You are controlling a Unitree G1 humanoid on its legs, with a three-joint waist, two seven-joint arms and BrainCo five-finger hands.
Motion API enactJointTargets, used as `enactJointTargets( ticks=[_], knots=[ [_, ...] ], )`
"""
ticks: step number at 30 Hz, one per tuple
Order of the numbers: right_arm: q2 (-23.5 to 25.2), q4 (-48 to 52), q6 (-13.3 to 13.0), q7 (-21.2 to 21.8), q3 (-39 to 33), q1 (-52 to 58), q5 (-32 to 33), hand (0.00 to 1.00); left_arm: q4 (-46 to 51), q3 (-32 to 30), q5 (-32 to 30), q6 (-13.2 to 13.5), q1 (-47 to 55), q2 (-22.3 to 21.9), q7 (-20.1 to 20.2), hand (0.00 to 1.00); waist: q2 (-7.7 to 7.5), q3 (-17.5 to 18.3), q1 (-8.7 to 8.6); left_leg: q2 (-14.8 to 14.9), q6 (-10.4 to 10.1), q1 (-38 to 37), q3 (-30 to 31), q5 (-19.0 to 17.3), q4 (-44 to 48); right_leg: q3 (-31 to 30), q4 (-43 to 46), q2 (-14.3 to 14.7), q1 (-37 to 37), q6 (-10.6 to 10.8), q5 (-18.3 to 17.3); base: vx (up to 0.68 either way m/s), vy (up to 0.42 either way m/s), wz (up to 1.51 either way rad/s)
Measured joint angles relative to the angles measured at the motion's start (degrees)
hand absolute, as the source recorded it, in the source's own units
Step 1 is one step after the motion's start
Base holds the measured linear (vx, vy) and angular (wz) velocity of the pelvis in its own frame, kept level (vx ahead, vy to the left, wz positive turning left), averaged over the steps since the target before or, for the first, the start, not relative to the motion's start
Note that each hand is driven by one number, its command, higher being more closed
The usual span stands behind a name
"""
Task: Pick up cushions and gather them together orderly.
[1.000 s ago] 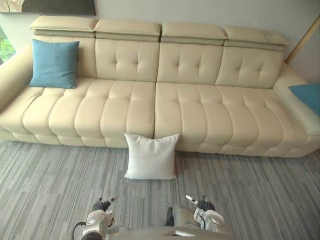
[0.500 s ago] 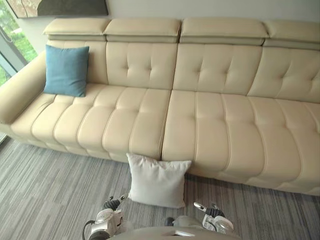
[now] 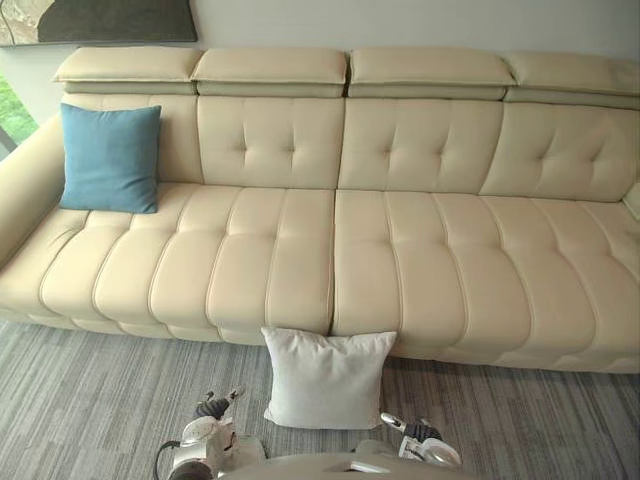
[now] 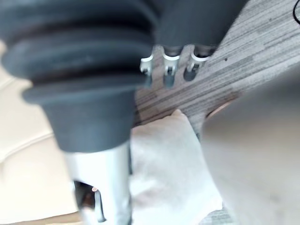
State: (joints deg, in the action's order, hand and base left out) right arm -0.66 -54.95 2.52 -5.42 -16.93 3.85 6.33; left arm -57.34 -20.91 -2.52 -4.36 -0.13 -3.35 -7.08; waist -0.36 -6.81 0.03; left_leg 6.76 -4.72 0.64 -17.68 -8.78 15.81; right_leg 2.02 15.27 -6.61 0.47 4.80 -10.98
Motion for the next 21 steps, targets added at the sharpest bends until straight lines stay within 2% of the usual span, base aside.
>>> enactJointTargets(
  ticks=[6, 12, 13, 15, 17, 19, 21],
  knots=[
    [0.18, -0.13, 0.01, 0.01, 0.00, 0.01, 0.01, 0.00, -0.74, -0.36, -0.04, -0.02, -0.07, 0.24, -0.01, 0.00, -0.54, 0.56, 0.17, -0.51, -0.14, -2.65, -3.37, 2.81, -6.34, -2.67, -6.33, 0.75, 0.83, 0.16, 4.33, 0.00, 0.018, -0.27],
    [0.12, 0.00, -0.06, 0.05, 1.91, -0.01, -0.12, 0.00, -0.74, 1.21, -0.01, 0.00, -0.12, 0.63, -0.06, 0.00, -1.11, 0.76, 0.61, -1.06, -0.30, -4.95, -5.06, 3.25, -8.84, -4.32, -8.02, 1.02, 1.81, -0.05, 5.06, 0.02, 0.008, -0.17],
    [-0.59, 0.71, -0.06, -0.03, 5.40, -0.38, -1.45, 0.00, -0.61, 1.70, 0.06, 0.00, -0.41, 0.95, -0.45, 0.00, -1.33, 0.55, 1.09, -1.18, -0.26, -4.75, -5.61, 3.24, -8.91, -4.64, -8.03, 0.98, 1.33, -0.09, 5.12, -0.02, 0.016, -0.17],
    [-1.01, 6.10, -0.52, -0.64, 9.79, -2.10, -2.27, 0.00, 0.81, 2.49, 2.53, 0.10, -2.12, 1.16, -3.04, 0.00, -1.41, -1.03, 1.33, 0.20, 0.34, 1.74, -6.11, 1.33, -3.18, -6.32, -5.15, 1.48, -4.41, -0.13, 5.30, -0.13, 0.007, -0.26],
    [-2.56, 11.49, -1.24, -1.57, 12.36, -9.81, -2.29, 0.00, 5.42, 5.31, 6.50, 0.65, -5.74, 1.84, -5.65, 0.00, -0.11, -6.81, 1.58, 3.95, 2.08, 17.27, -5.79, -2.12, 9.53, -7.91, 3.03, 3.25, -18.77, -0.24, 5.15, -0.33, 0.046, -0.23],
    [-2.98, 12.55, -1.21, -2.81, 12.39, -13.29, -2.28, 0.00, 7.43, 5.63, 8.65, 1.08, -8.15, 3.07, -6.76, 0.00, 0.01, -10.37, 1.73, 4.82, 2.67, 21.37, -5.63, -2.98, 13.08, -8.55, 7.16, 3.58, -23.27, 0.04, 4.39, -0.26, 0.035, -0.09],
    [-3.38, 14.24, -1.21, -3.81, 12.35, -15.50, -2.26, 0.00, 9.49, 5.89, 10.50, 1.36, -9.86, 4.54, -7.67, 0.00, 0.09, -11.56, 1.70, 5.17, 3.09, 26.71, -5.58, -3.45, 15.93, -9.47, 10.97, 3.70, -29.56, -0.20, 3.29, -0.21, 0.011, -0.06]
  ],
)
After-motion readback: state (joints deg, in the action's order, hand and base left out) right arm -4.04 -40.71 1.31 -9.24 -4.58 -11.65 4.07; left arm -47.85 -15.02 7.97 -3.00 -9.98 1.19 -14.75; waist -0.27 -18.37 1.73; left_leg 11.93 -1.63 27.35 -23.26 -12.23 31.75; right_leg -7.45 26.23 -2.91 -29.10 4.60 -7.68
